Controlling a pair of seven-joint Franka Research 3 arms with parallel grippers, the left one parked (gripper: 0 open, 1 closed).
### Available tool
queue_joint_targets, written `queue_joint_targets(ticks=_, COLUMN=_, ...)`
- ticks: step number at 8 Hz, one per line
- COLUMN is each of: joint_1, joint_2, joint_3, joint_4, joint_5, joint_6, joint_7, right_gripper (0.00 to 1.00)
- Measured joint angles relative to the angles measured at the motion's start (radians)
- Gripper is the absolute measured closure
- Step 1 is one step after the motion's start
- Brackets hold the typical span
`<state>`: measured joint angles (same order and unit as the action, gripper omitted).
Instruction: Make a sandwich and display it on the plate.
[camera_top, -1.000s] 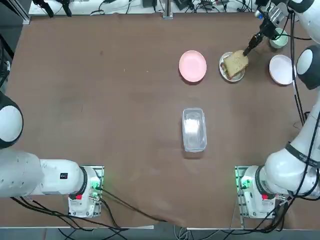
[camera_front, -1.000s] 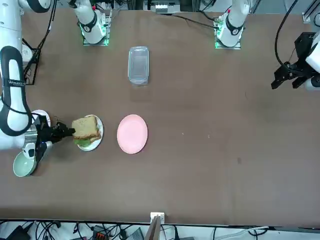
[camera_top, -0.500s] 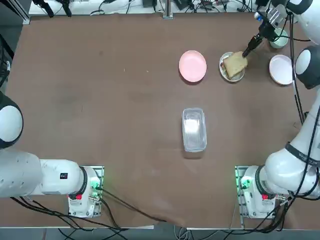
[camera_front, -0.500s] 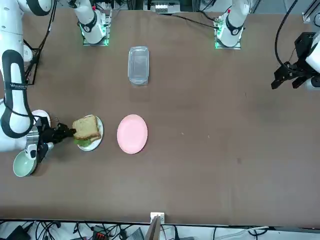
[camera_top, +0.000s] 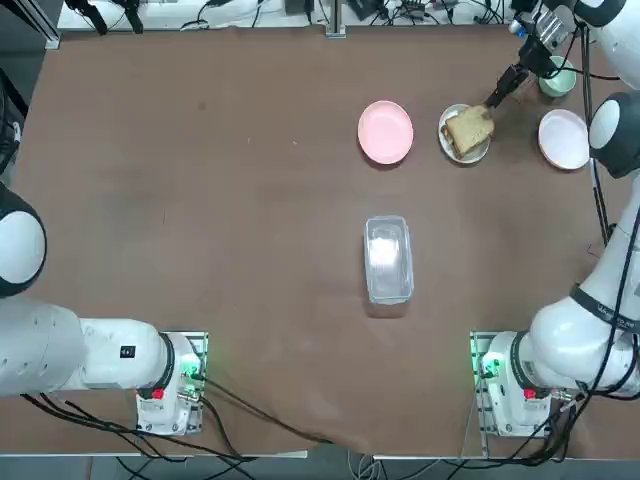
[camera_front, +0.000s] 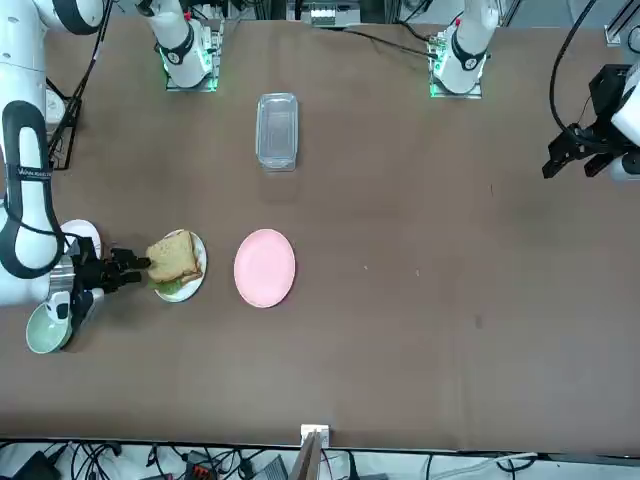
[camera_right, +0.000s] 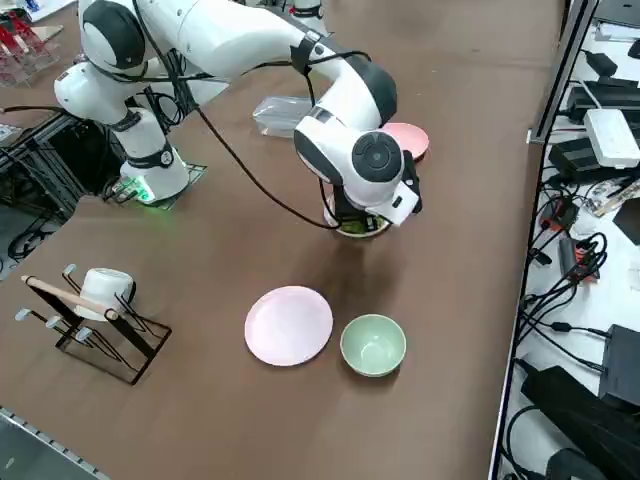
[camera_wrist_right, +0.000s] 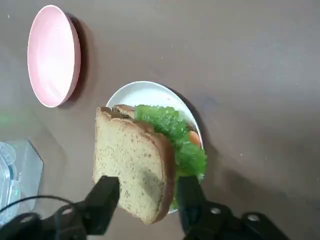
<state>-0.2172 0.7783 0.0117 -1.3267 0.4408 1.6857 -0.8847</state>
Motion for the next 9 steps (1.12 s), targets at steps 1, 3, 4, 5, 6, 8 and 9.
queue_joint_targets(ticks=1, joint_1=0.000, joint_2=0.000, joint_3=-0.001, joint_4=0.017, joint_5=-0.001, joint_6=-0.008, joint_7=0.000, right_gripper=0.18)
queue_joint_targets(ticks=3, joint_1=-0.001, joint_2=-0.010, joint_3=-0.014, joint_4=0.075, joint_5=-0.022, joint_6=-0.034, joint_7=0.002, right_gripper=0.01)
queue_joint_targets(ticks=4, joint_1=-0.003, joint_2=-0.026, joint_3=-0.019, joint_4=0.098, joint_5=-0.045, joint_6=-0.039, joint_7=0.010, right_gripper=0.01)
queue_joint_targets(ticks=5, joint_1=-0.004, joint_2=-0.051, joint_3=-0.021, joint_4=0.119, joint_5=-0.068, joint_6=-0.041, joint_7=0.040, right_gripper=0.01)
queue_joint_targets(ticks=6, joint_1=-0.004, joint_2=-0.085, joint_3=-0.021, joint_4=0.135, joint_5=-0.082, joint_6=-0.042, joint_7=0.096, right_gripper=0.01)
queue_joint_targets(ticks=8, joint_1=0.000, joint_2=-0.163, joint_3=-0.020, joint_4=0.150, joint_5=-0.120, joint_6=-0.048, joint_7=0.210, right_gripper=0.01)
queue_joint_targets(ticks=9, joint_1=0.002, joint_2=-0.199, joint_3=-0.019, joint_4=0.152, joint_5=-0.147, joint_6=-0.050, joint_7=0.253, right_gripper=0.01)
